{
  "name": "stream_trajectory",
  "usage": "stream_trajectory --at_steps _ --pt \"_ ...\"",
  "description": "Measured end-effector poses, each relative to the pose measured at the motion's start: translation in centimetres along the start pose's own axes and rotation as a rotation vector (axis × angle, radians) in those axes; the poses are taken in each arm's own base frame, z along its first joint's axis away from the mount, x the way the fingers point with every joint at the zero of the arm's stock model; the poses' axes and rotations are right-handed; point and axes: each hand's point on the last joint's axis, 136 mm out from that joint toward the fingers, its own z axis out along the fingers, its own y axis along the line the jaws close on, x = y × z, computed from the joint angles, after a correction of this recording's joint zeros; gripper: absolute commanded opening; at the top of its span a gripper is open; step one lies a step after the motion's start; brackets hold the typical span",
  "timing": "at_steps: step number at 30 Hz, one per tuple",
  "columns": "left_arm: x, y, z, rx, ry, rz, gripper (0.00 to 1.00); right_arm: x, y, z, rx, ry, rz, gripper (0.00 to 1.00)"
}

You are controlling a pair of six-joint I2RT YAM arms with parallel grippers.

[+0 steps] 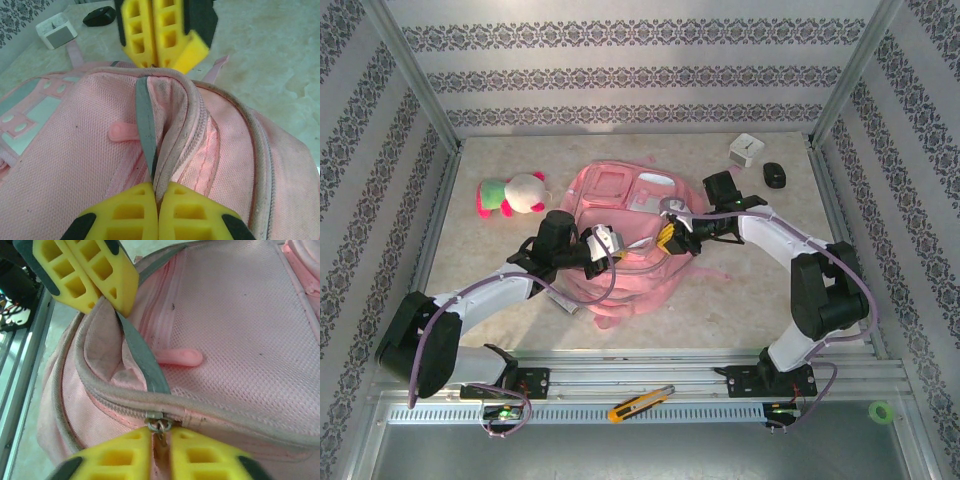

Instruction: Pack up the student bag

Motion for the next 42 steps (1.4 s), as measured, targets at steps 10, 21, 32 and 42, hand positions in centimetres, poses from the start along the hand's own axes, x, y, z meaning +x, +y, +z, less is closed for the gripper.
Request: stream_trajectory --at_steps 10,21,32,42 --pt "-0.9 1.5 0.2 -0.090 0.020 -0.068 0.00 -1.2 1.9 -1.3 0.069 -0.012 0.035 0.00" --pt "-1.3 1.3 1.5 -0.140 0.058 -0.108 0.00 -2.3 4.4 1.4 0.165 -0.013 0.163 0.00" --pt "-2.0 3.5 0.4 -0.256 0.032 -0.232 0.67 -1.1 4.0 0.5 0.276 -0.075 0.374 0.00" --pt "-0.2 10.4 -8.1 -0.635 -0.022 -0.809 0.66 0.4 3.9 -0.4 0.310 -0.038 0.482 0.00"
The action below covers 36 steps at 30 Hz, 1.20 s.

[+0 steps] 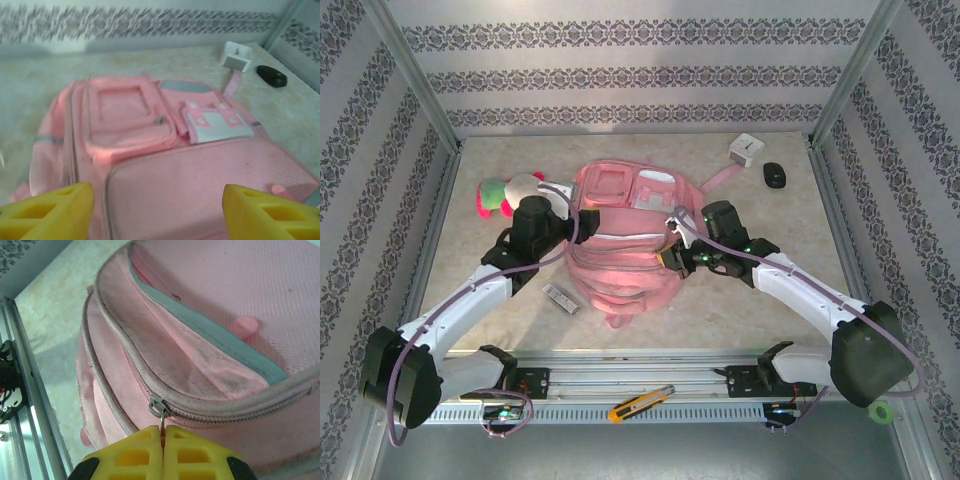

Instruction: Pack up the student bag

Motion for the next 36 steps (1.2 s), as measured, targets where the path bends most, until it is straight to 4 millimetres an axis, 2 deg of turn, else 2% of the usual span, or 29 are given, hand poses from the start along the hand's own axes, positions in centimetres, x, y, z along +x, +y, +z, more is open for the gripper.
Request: stream_trajectory --at_steps 3,8,9,11,14,18,28,36 --pt "3.0 1.3 0.1 -0.054 0.083 -0.186 0.63 0.6 -0.5 0.0 0.029 0.023 0.029 0.00" --pt "9.2 2.8 0.3 -0.110 0.197 -0.430 0.36 1.1 -0.5 0.2 0.059 0.046 0.056 0.00" --pt "9.9 2.8 0.3 -0.109 0.215 -0.452 0.33 1.2 -0.5 0.2 0.064 0.048 0.063 0.00" --pt "10.9 2.4 0.8 -0.090 0.243 -0.518 0.20 1.0 -0.2 0.3 0.072 0.050 0.070 0.00" --pt "10.7 1.7 1.5 -0.051 0.238 -0.586 0.06 0.6 0.3 0.5 0.088 0.046 0.075 0.00" --pt "10.3 1.3 2.1 -0.030 0.220 -0.648 0.00 0.4 0.7 0.7 0.114 0.044 0.091 0.00" --pt "9.4 -1.9 2.5 0.017 0.160 -0.684 0.00 -0.2 3.2 2.9 0.150 0.051 0.138 0.00" --pt "9.5 -2.6 3.0 0.013 0.143 -0.687 0.00 -1.0 4.6 7.1 0.161 0.063 0.211 0.00"
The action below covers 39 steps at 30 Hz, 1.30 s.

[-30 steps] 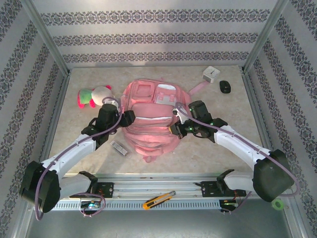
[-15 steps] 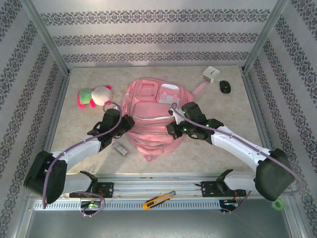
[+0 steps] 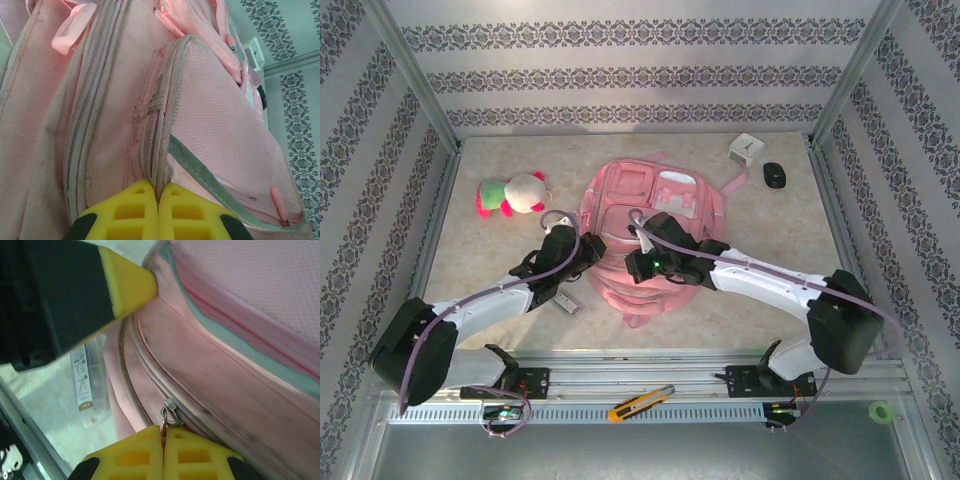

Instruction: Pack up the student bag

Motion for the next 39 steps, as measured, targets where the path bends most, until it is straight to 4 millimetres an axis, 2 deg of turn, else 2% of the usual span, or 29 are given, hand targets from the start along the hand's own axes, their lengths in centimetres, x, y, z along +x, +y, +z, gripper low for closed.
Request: stream_trajectory --at_steps 5,8,11,13,15,17,21,23,25,28,30,36,38,39 --pt "-0.2 -0.1 0.4 -0.003 -0.016 -0.006 0.00 -1.0 0.8 1.7 -0.012 -0.006 0.050 0.00" --pt "-0.4 -0.1 0.4 -0.005 -0.028 -0.007 0.00 -1.3 1.0 2.0 -0.020 -0.012 0.063 0.00" --pt "-0.5 -0.1 0.3 -0.007 -0.038 -0.007 0.00 -1.3 1.2 1.9 -0.031 -0.010 0.053 0.32" --pt "-0.4 -0.4 0.1 -0.001 -0.040 -0.004 0.01 -1.4 1.9 1.4 -0.067 -0.011 0.022 0.44" --pt "-0.3 -0.6 0.0 0.007 -0.038 -0.001 0.01 -1.8 3.2 -0.3 -0.130 -0.029 -0.036 0.50" --pt "-0.2 -0.7 0.0 0.008 -0.034 -0.001 0.01 -2.2 3.8 -2.6 -0.174 -0.061 -0.092 0.51" --pt "0.1 -0.9 0.0 0.020 -0.013 0.000 0.02 -3.8 2.7 -7.5 -0.179 -0.163 -0.222 0.53" --pt "0.2 -0.9 0.0 0.023 -0.008 0.000 0.02 -4.1 2.0 -9.0 -0.151 -0.196 -0.331 0.54" --pt "0.2 -0.9 0.0 0.023 -0.007 0.001 0.02 -3.7 1.7 -9.4 -0.121 -0.196 -0.464 0.55" --pt "0.3 -0.9 0.0 0.020 -0.006 0.003 0.02 -2.9 0.4 -8.4 -0.054 -0.152 -0.639 0.57" --pt "0.3 -0.8 0.0 0.018 -0.004 0.003 0.02 -2.3 -1.0 -6.9 -0.005 -0.097 -0.743 0.58" --pt "0.1 -1.2 -0.2 0.027 -0.006 0.014 0.02 -0.7 -4.9 -2.7 0.101 0.051 -0.916 0.56" --pt "0.1 -1.2 -0.3 0.028 -0.007 0.018 0.03 -0.6 -5.6 -1.7 0.131 0.074 -0.954 0.46" --pt "0.1 -1.2 -0.3 0.026 -0.006 0.020 0.05 -0.7 -6.0 -1.3 0.144 0.082 -0.966 0.35"
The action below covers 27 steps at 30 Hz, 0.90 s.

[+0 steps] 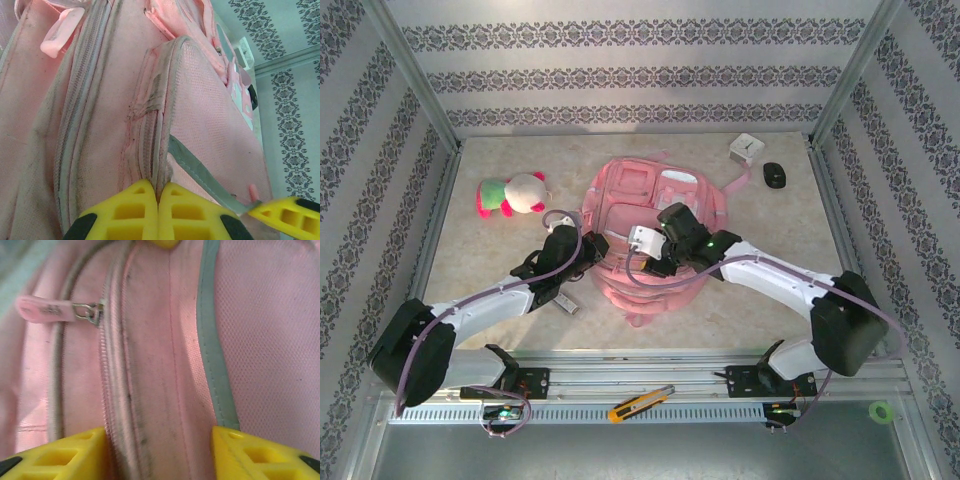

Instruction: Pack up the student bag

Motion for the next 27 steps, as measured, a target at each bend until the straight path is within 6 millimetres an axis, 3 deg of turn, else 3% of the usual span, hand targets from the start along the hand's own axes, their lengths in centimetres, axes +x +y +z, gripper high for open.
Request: stream_trajectory --at_steps 3,5,9,16,27 --pt "-0.1 0.0 -0.1 -0.007 0.002 0.011 0.21 0.0 0.1 0.5 -0.001 0.016 -0.041 0.08" --pt "-0.2 -0.5 -0.5 -0.004 0.005 0.032 0.32 -0.3 -0.3 0.4 0.011 0.008 -0.054 0.00" --pt "-1.0 -2.6 -2.2 0.035 0.009 0.083 0.41 -1.4 -0.9 -0.4 0.008 -0.042 -0.047 0.00" --pt "-1.1 -6.4 -5.0 0.105 0.045 0.199 0.42 -2.0 -1.0 -1.0 -0.022 -0.086 -0.024 0.00" --pt "3.0 -4.1 -3.3 -0.011 0.195 0.326 0.35 -2.4 -1.4 -1.4 -0.064 -0.132 0.046 0.00"
